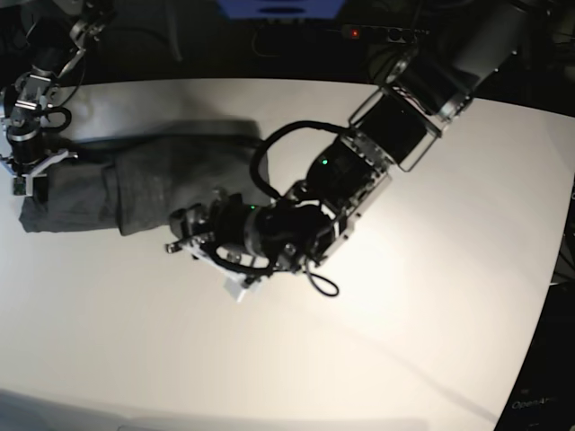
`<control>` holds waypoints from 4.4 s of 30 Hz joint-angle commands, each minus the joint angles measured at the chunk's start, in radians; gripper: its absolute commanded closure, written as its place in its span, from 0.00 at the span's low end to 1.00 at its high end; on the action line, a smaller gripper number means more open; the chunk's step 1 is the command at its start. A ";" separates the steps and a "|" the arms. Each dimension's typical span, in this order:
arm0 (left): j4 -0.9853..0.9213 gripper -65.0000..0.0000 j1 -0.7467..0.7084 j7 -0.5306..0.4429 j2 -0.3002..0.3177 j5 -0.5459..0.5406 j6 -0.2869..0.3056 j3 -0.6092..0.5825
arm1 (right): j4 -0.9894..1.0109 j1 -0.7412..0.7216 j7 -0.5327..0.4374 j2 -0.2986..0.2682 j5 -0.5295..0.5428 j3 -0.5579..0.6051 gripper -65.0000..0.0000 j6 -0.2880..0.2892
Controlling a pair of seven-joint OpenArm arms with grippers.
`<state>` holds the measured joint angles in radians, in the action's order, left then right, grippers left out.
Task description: Fold the T-shirt properly
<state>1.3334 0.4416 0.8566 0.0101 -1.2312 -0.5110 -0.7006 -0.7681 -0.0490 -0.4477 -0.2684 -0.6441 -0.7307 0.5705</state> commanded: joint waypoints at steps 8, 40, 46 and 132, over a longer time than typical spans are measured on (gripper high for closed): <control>-0.048 0.97 0.003 0.006 -0.042 -0.017 0.005 0.002 | 0.042 0.039 0.261 0.054 -0.178 0.026 1.00 0.128; -0.065 0.97 -0.082 0.270 0.027 0.213 0.005 0.109 | 0.042 0.031 0.266 0.068 -0.178 0.026 1.00 0.128; -0.124 0.97 -0.082 0.238 0.011 0.298 0.005 0.106 | 0.042 0.031 0.267 0.065 -0.178 0.024 1.00 0.128; -0.133 0.97 -0.303 0.120 0.133 0.581 0.196 0.181 | -0.643 0.010 1.116 -0.185 0.645 0.020 0.57 0.128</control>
<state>1.2327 0.1799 0.8829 0.1051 -0.8101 -0.2131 -0.5129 -1.3911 -0.0216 0.7109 -0.4271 0.0051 -0.7074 0.7059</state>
